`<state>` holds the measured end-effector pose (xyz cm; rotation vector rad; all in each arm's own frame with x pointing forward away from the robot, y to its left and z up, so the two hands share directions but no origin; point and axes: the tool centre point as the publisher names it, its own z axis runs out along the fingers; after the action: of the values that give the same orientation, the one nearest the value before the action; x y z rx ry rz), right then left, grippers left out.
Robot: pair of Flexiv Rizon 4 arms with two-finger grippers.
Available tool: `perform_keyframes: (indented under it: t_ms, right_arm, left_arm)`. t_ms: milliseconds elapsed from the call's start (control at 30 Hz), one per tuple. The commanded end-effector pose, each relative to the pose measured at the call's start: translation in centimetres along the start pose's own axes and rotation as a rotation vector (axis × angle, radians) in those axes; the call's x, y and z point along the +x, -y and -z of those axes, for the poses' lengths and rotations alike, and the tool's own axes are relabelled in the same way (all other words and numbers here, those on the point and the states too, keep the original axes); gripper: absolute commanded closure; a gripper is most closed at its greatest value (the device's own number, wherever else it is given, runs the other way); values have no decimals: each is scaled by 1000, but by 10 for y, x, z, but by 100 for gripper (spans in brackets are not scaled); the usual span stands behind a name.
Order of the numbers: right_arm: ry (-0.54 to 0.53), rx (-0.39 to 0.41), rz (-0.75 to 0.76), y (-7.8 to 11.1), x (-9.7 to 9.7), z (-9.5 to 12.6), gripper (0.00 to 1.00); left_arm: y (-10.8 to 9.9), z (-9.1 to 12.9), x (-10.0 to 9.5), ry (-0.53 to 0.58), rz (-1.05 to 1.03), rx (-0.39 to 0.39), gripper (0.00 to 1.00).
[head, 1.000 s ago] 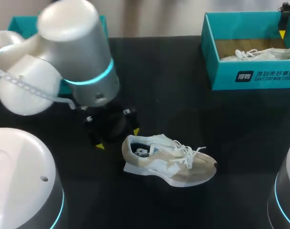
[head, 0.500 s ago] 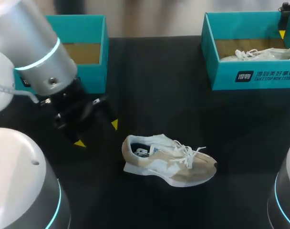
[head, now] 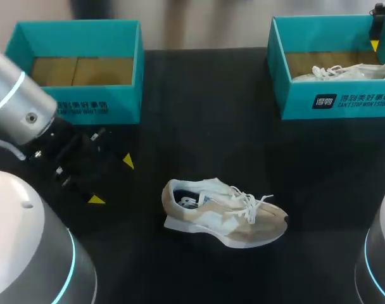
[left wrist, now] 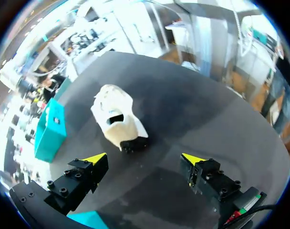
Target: Take the shoe out of the shoebox, open the shoe tongue, remove and reinsert the insole, then place the shoe into the shoebox
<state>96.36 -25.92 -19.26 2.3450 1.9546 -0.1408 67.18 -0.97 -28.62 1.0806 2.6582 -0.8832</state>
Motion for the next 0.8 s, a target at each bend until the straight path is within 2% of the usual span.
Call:
perform_keyframes:
  t_ms: [33,333,367,400,600,667,800]
  right_arm:
    - [1,-1,0,0,0,0,0]
    - [1,-1,0,0,0,0,0]
    - [1,-1,0,0,0,0,0]
    - [1,-1,0,0,0,0,0]
    - [1,-1,0,0,0,0,0]
    - [1,-1,0,0,0,0,0]
    - [1,-1,0,0,0,0,0]
  left_arm:
    - [-10,-11,0,303,430,246,0]
    - [-10,-11,0,303,430,246,0]
    - [-15,-17,2,296,462,274,0]
    - [-20,-24,5,306,471,265,0]
    - [-45,-42,17,300,561,547,0]
    - [-49,-46,19,279,558,588,0]
    - [-52,-55,20,250,559,619,0]
